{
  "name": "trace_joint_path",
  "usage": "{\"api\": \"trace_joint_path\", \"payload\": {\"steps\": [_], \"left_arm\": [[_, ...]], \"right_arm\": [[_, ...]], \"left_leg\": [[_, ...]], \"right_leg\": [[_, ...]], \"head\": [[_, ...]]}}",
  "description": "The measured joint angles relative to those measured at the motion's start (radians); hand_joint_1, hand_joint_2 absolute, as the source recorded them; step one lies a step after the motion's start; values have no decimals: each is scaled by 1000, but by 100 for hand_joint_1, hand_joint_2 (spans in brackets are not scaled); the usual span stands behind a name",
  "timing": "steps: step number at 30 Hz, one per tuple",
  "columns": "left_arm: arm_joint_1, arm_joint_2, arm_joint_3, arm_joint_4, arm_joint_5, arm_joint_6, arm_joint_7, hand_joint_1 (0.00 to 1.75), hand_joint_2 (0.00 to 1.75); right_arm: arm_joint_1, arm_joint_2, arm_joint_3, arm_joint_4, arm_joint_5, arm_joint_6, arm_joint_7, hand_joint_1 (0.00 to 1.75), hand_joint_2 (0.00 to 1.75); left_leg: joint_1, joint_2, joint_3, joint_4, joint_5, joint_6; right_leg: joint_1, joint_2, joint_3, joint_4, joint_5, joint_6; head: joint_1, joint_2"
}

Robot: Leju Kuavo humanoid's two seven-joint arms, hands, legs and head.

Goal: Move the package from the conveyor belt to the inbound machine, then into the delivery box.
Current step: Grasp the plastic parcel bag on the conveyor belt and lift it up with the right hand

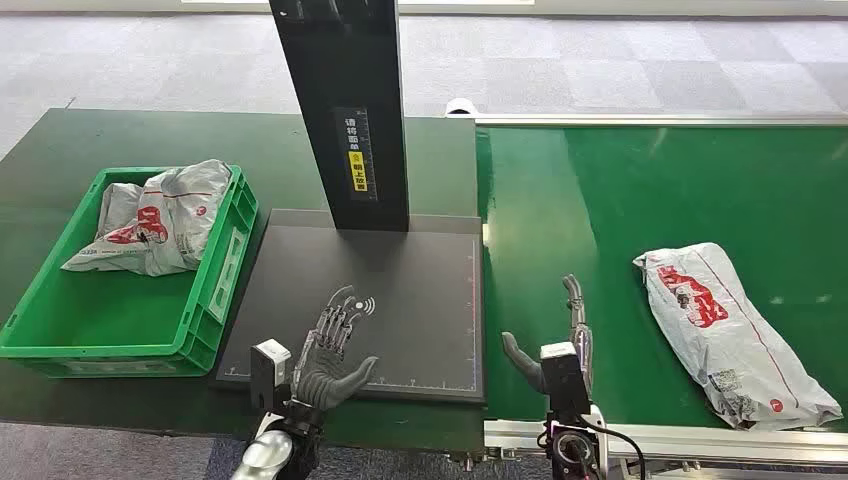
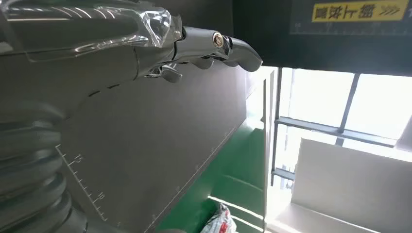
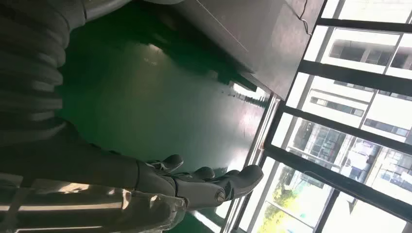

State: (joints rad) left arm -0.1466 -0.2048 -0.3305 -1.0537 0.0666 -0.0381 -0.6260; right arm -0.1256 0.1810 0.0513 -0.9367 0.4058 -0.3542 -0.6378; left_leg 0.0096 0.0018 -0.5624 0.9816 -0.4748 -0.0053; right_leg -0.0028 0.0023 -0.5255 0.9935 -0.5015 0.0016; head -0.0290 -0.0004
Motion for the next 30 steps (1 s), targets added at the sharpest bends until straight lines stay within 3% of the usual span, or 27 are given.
{"api": "trace_joint_path", "payload": {"steps": [3,7,13,17,24,30], "left_arm": [[10,4,2,-20,8,10,0,0,175],[40,9,17,-59,15,14,7,0,175],[62,11,30,-91,14,14,10,0,175],[79,11,31,-110,5,9,13,0,175],[109,12,33,-136,-3,3,17,0,175],[112,19,29,-136,10,-1,14,0,175]], "right_arm": [[5,-21,-7,-42,94,-50,69,0,175],[8,-76,-48,-160,349,-148,281,0,175],[9,-116,-101,-261,442,-163,354,0,175],[6,-152,-151,-282,511,-189,472,0,175],[-13,-243,-323,-268,477,-104,558,0,175],[-62,-328,-460,-103,398,77,620,0,175]], "left_leg": [[0,0,0,0,0,0],[0,0,0,0,0,0],[0,0,0,0,0,0],[0,0,0,0,0,0],[-1,-1,-1,0,0,0],[-1,-2,-1,0,0,0]], "right_leg": [[0,0,0,0,0,0],[0,0,0,0,0,0],[0,0,0,0,0,0],[0,-1,0,0,0,0],[-2,-2,0,-1,0,0],[-2,-3,0,-1,0,0]], "head": [[0,0],[0,0],[0,0],[0,0],[0,0],[0,0]]}}
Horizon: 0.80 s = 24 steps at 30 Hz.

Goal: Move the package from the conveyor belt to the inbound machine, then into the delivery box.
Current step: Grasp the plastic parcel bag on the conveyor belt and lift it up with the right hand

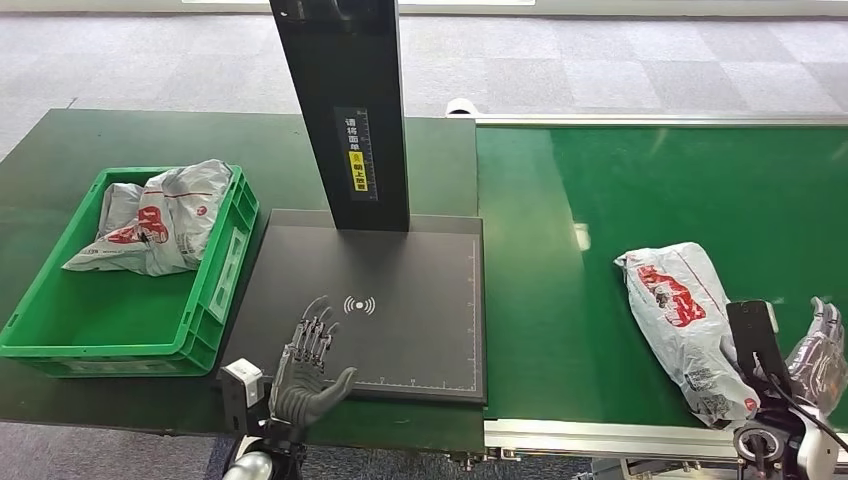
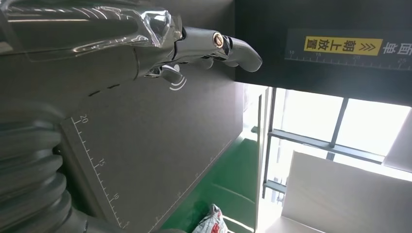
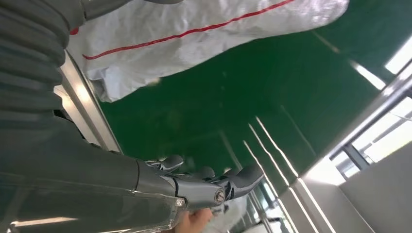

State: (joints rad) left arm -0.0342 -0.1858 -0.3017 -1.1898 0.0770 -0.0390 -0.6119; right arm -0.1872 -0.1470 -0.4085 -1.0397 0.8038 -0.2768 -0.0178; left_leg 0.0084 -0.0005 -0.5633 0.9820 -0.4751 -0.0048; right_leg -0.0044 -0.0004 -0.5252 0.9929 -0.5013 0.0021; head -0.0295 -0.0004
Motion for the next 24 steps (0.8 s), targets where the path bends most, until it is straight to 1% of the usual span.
{"api": "trace_joint_path", "payload": {"steps": [4,7,13,16,20,21,24], "left_arm": [[-3,3,0,0,13,14,8,0,175],[-5,3,1,-1,23,22,19,0,175],[-3,6,1,-16,26,41,35,0,175],[-3,6,1,-18,26,48,41,0,175],[-3,9,1,-22,26,50,46,0,175],[-3,9,1,-23,26,50,48,0,175],[-2,10,1,-23,26,52,53,0,175]], "right_arm": [[-52,-47,-32,156,14,134,23,0,175],[-94,-63,-27,244,42,197,47,0,175],[-156,-78,5,350,58,263,72,0,175],[-175,-84,34,379,69,300,85,0,175],[-188,-91,69,400,85,326,104,0,175],[-191,-93,79,403,93,339,112,25,175],[-199,-105,116,410,120,385,139,156,175]], "left_leg": [[0,0,0,0,0,0],[0,0,0,0,0,0],[1,0,0,0,0,0],[1,0,0,0,0,0],[1,0,0,0,0,0],[1,0,0,0,0,0],[1,0,0,0,0,0]], "right_leg": [[0,0,0,0,0,0],[0,0,0,0,0,0],[1,0,0,0,0,0],[1,0,0,0,0,0],[1,0,0,0,0,0],[1,0,0,0,0,0],[1,0,0,0,0,0]], "head": [[0,0],[0,0],[0,0],[0,0],[0,0],[0,0],[0,0]]}}
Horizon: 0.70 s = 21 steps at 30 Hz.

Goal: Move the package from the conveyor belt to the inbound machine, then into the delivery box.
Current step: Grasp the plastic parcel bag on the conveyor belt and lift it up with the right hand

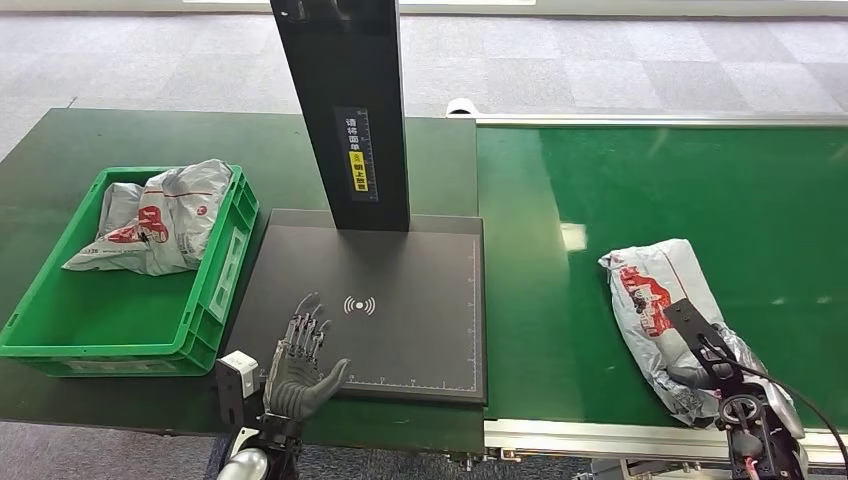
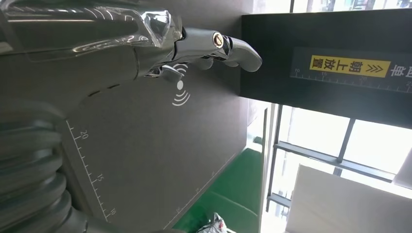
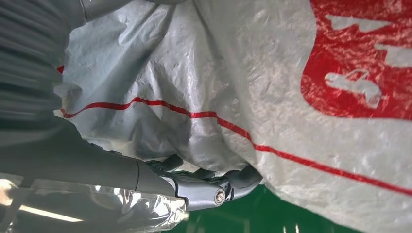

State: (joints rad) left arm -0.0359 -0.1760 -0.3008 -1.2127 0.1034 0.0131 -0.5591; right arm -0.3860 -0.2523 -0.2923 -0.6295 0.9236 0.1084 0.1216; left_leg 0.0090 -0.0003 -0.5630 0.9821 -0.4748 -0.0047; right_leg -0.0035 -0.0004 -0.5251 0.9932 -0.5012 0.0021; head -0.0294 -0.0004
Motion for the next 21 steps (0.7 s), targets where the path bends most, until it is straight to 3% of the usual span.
{"api": "trace_joint_path", "payload": {"steps": [1,6,12,16,19,21], "left_arm": [[1,0,0,0,0,2,1,0,175],[9,4,0,0,4,24,-2,0,175],[32,12,0,-18,17,50,-10,0,175],[37,15,1,-26,19,51,-10,0,175],[50,20,1,-41,20,65,-19,0,175],[63,22,1,-59,20,77,-32,0,175]], "right_arm": [[-2,-4,13,2,6,7,6,175,175],[-14,-8,62,7,18,-5,10,175,175],[-27,2,103,-17,-28,-44,-67,175,175],[-30,7,113,-28,-36,-48,-76,175,175],[-28,23,125,-67,-92,-103,-169,175,175],[-12,45,130,-144,-168,-212,-289,175,175]], "left_leg": [[0,0,0,0,0,0],[0,0,0,0,0,0],[0,0,0,0,0,0],[0,0,0,0,0,0],[0,0,-1,0,0,0],[0,0,-1,0,0,0]], "right_leg": [[0,0,0,0,0,0],[0,0,0,0,0,0],[0,0,0,0,0,0],[0,0,0,0,0,0],[0,0,0,1,0,0],[0,0,-1,1,0,0]], "head": [[0,0],[0,0],[0,0],[-1,0],[0,0],[0,0]]}}
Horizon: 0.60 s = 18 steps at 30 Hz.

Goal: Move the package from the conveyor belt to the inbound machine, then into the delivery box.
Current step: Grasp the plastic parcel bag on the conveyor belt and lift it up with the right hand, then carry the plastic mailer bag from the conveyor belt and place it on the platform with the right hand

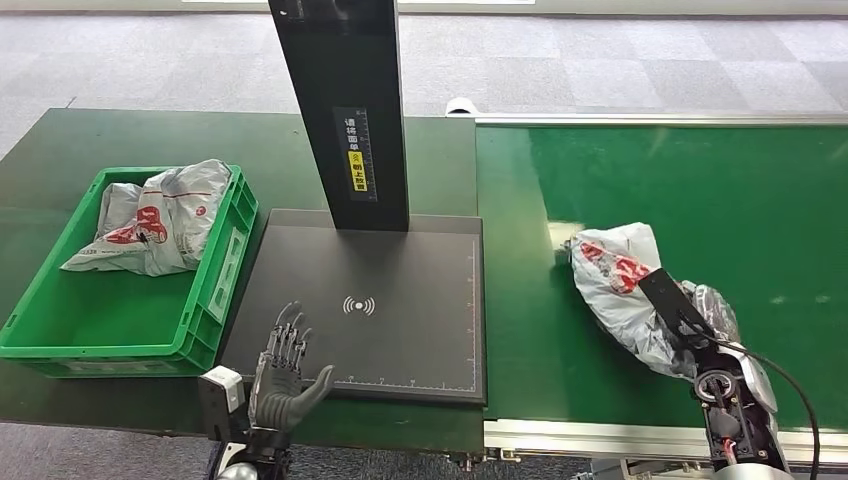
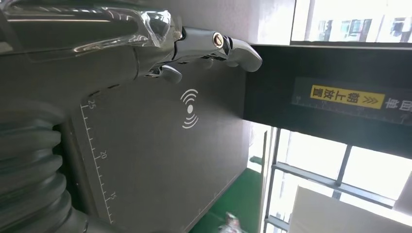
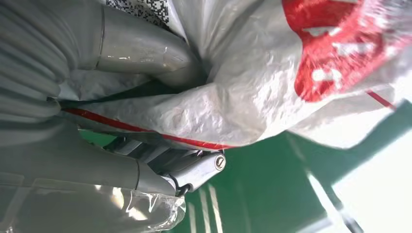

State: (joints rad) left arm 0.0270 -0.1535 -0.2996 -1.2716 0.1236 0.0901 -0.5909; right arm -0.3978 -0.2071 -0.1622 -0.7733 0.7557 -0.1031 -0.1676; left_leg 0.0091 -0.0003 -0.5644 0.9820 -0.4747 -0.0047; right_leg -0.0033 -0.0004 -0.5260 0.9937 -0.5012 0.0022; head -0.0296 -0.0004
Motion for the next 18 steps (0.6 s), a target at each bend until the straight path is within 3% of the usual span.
{"api": "trace_joint_path", "payload": {"steps": [3,6,12,18], "left_arm": [[13,1,0,-33,-15,2,-23,0,175],[6,1,1,-74,-42,-16,-36,0,175],[-31,1,8,-135,-63,-40,-38,0,175],[-32,1,12,-152,-63,-45,-38,0,175]], "right_arm": [[67,42,22,-220,-157,-140,-193,175,175],[147,79,96,-466,-261,-125,-294,175,175],[199,131,298,-664,-335,-75,-307,175,175],[207,138,364,-718,-355,-80,-312,175,175]], "left_leg": [[1,-3,0,0,0,0],[1,-2,-1,-1,0,0],[1,1,1,-1,1,-1],[0,1,1,0,1,-1]], "right_leg": [[0,-2,0,0,-1,0],[1,-1,0,0,-1,0],[2,0,0,0,-1,0],[0,0,0,0,-1,0]], "head": [[0,0],[0,0],[0,0],[0,0]]}}
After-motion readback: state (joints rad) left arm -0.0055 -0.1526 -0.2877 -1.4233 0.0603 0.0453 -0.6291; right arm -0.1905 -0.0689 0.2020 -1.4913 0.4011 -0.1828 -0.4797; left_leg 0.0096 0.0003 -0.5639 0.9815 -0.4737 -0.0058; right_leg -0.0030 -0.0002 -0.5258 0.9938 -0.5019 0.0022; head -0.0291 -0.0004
